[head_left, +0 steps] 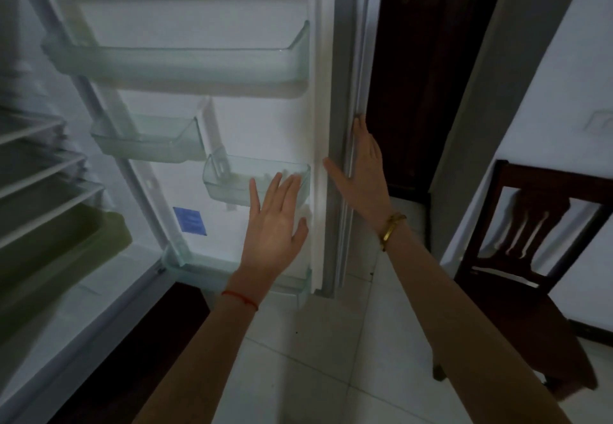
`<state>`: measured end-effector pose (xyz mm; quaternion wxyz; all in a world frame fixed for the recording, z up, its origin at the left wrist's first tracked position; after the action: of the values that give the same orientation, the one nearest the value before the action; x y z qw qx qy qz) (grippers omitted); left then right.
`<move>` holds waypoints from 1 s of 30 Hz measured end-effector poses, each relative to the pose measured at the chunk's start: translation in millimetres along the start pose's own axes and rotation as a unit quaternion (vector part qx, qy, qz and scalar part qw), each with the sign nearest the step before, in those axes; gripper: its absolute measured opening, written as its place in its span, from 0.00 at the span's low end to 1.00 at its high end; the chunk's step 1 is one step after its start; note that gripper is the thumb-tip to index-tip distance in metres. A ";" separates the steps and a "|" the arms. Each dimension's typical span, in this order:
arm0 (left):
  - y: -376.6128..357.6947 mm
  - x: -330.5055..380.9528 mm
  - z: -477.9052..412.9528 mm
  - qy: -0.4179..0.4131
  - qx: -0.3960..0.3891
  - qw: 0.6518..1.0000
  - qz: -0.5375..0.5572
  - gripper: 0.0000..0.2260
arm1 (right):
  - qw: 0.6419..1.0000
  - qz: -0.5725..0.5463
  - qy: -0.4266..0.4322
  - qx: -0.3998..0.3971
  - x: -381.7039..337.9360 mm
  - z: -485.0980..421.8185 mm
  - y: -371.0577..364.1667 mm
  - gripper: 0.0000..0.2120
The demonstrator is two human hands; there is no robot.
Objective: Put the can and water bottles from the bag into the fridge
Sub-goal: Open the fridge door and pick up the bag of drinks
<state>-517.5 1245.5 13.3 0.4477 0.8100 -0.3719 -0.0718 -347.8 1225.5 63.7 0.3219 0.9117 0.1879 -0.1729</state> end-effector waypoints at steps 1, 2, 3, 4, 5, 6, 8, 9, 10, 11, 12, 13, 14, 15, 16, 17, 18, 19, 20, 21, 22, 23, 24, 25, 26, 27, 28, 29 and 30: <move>-5.7 2.1 -6.9 -0.004 0.004 1.000 0.001 0.29 | 1.000 0.006 0.001 -0.002 7.8 -6.0 -2.0 0.40; -11.3 4.4 -13.7 -0.007 0.008 1.000 0.002 0.29 | 1.000 0.017 0.008 -0.004 15.4 -11.7 -4.0 0.40; -16.8 6.4 -20.7 -0.009 0.012 1.000 0.004 0.29 | 0.999 0.029 0.016 -0.006 23.4 -17.5 -6.2 0.39; -21.7 7.9 -28.1 -0.010 0.016 1.000 0.006 0.28 | 0.999 0.037 0.022 -0.007 31.3 -23.2 -8.1 0.38; -26.6 8.7 -35.9 -0.010 0.019 1.000 0.004 0.27 | 0.999 0.040 0.025 -0.006 39.3 -28.9 -9.9 0.37; -31.1 9.2 -43.9 -0.012 0.023 1.000 -0.002 0.27 | 0.999 0.039 0.026 -0.004 47.0 -34.7 -11.6 0.36; -38.3 10.4 -60.0 -0.021 0.033 0.999 -0.025 0.27 | 0.999 0.037 0.024 -0.005 61.3 -47.1 -15.3 0.34; -42.1 10.6 -67.9 -0.023 0.036 0.998 -0.036 0.27 | 0.999 0.038 0.018 -0.007 68.6 -53.9 -18.0 0.33; -46.1 10.5 -75.3 -0.023 0.035 0.998 -0.047 0.27 | 0.999 0.041 0.012 -0.008 76.4 -61.0 -21.1 0.32; -50.8 10.3 -82.2 -0.022 0.033 0.998 -0.056 0.27 | 0.999 0.045 0.006 -0.006 84.3 -68.2 -24.5 0.32; -55.7 10.0 -88.5 -0.022 0.033 0.997 -0.063 0.27 | 0.999 0.047 0.000 -0.002 91.7 -75.2 -28.0 0.31; -61.1 9.3 -94.8 -0.022 0.033 0.997 -0.067 0.27 | 0.999 0.048 -0.005 0.002 99.0 -82.0 -32.1 0.31; -67.2 8.2 -100.8 -0.022 0.032 0.997 -0.068 0.27 | 0.999 0.047 -0.011 0.005 106.9 -88.0 -36.7 0.31; -73.2 7.2 -106.6 -0.022 0.032 0.997 -0.067 0.27 | 0.999 0.044 -0.016 0.005 114.0 -93.6 -41.3 0.31; -78.7 6.0 -112.4 -0.020 0.036 0.997 -0.064 0.27 | 0.999 0.040 -0.021 0.005 120.9 -98.9 -45.8 0.32; -83.8 5.1 -117.7 -0.018 0.040 0.997 -0.060 0.27 | 0.999 0.036 -0.024 0.006 126.9 -104.1 -49.9 0.32; -88.4 4.4 -123.1 -0.015 0.044 0.997 -0.056 0.27 | 0.999 0.034 -0.024 0.008 132.1 -109.5 -53.3 0.32; -92.9 3.9 -128.4 -0.011 0.046 0.998 -0.051 0.27 | 0.999 0.033 -0.023 0.009 136.8 -115.0 -56.5 0.32; -97.2 3.5 -133.5 -0.008 0.050 0.998 -0.046 0.27 | 0.999 0.035 -0.021 0.008 141.3 -120.6 -59.7 0.31; -101.3 3.3 -138.2 -0.006 0.055 0.998 -0.041 0.28 | 0.999 0.036 -0.020 0.006 145.7 -125.9 -63.2 0.31; -105.1 3.0 -142.9 -0.005 0.059 0.998 -0.037 0.28 | 0.999 0.034 -0.022 0.004 151.0 -131.2 -67.0 0.31; -109.2 2.8 -147.5 -0.005 0.062 0.997 -0.035 0.28 | 0.999 0.029 -0.024 0.002 156.1 -136.6 -70.5 0.31; -113.2 2.3 -152.1 -0.004 0.065 0.997 -0.037 0.28 | 0.999 0.024 -0.024 0.000 161.1 -142.3 -74.6 0.31; -117.4 1.0 -157.2 -0.002 0.068 0.997 -0.040 0.28 | 1.000 0.019 -0.019 0.000 165.2 -148.0 -79.2 0.31; -121.6 -0.3 -163.1 0.001 0.069 0.997 -0.044 0.27 | 1.000 0.017 -0.011 0.002 169.6 -153.6 -84.2 0.31; -125.6 -0.8 -168.6 0.005 0.068 0.997 -0.048 0.27 | 1.000 0.016 -0.004 0.003 173.8 -158.7 -88.2 0.31; -130.5 -1.8 -175.0 0.012 0.069 0.996 -0.052 0.27 | 1.000 0.010 0.002 0.002 179.6 -165.6 -93.4 0.31; -135.3 -3.1 -180.8 0.018 0.073 0.996 -0.055 0.27 | 1.000 0.005 0.007 0.002 184.4 -172.0 -98.2 0.30; -137.8 -3.6 -184.0 0.018 0.075 0.996 -0.054 0.27 | 1.000 0.003 0.012 0.006 186.3 -174.6 -100.1 0.30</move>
<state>-363.3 1416.0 13.5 0.3879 0.8611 -0.3243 -0.0536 -197.3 1454.8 58.2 0.3150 0.9161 0.1877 -0.1622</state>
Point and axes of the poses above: each hand's wrist, its own z-axis away from the middle knuckle, its own y-axis out of the back of the hand, x = y × z, the point moved 6 cm from there along -z, towards the middle knuckle, and after that the axes turned 10 degrees about y, right-handed, at the moved point
